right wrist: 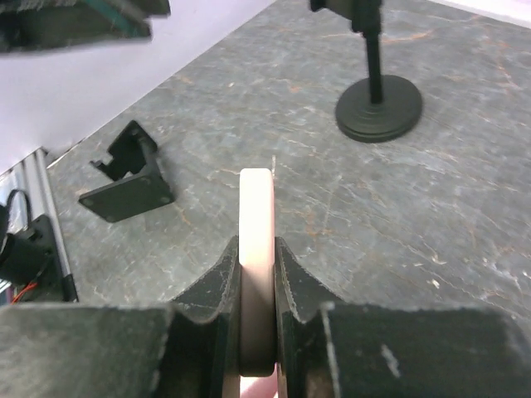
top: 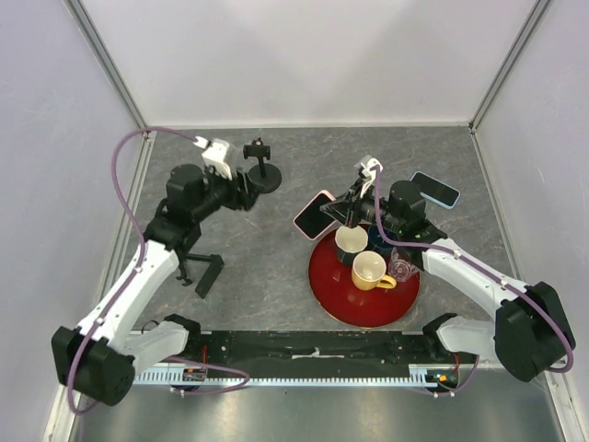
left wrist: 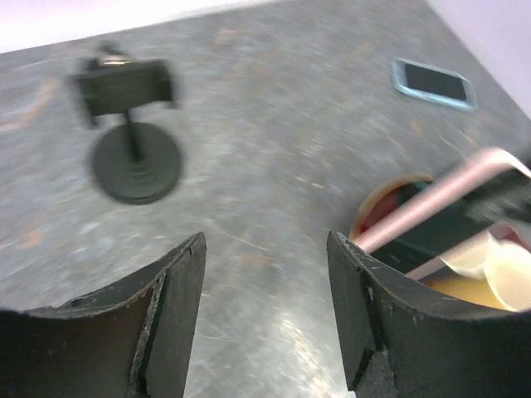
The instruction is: Place the phone on the phone stand
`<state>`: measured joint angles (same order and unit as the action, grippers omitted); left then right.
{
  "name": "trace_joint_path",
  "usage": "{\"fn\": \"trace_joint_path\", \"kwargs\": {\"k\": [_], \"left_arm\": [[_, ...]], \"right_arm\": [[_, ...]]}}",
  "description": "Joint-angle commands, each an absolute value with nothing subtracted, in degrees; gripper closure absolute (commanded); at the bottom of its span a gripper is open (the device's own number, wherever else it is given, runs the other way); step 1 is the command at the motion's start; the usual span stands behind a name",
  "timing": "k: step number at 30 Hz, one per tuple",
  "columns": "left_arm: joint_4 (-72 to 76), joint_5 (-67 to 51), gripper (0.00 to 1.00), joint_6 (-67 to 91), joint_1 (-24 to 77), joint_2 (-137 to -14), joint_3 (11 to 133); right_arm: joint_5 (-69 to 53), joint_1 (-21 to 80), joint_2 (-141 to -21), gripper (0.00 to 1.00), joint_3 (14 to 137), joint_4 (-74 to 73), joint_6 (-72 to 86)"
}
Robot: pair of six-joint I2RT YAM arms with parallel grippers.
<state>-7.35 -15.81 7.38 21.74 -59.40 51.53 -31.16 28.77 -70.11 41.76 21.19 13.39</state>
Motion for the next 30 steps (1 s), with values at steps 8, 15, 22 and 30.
{"fn": "trace_joint_path", "kwargs": {"k": [8, 15, 22, 30], "left_arm": [[7.9, -16.3, 0.33, 13.7, 6.0, -79.7, 58.0], [10.4, -16.1, 0.44, 3.0, 7.2, -89.1, 65.1], [13.5, -15.1, 0.42, -3.3, 8.2, -92.7, 65.8], [17.8, -18.9, 0.51, -4.0, 8.4, -94.9, 65.6]], "right_arm": [[-26.5, 27.5, -63.0, 1.0, 37.6, 35.3, 17.2], [-28.0, 27.3, -63.5, 1.0, 37.6, 35.7, 17.2], [-28.7, 27.4, -62.5, 1.0, 36.7, 36.9, 17.1], [-29.9, 27.3, -63.3, 1.0, 36.7, 37.7, 17.1]]}}
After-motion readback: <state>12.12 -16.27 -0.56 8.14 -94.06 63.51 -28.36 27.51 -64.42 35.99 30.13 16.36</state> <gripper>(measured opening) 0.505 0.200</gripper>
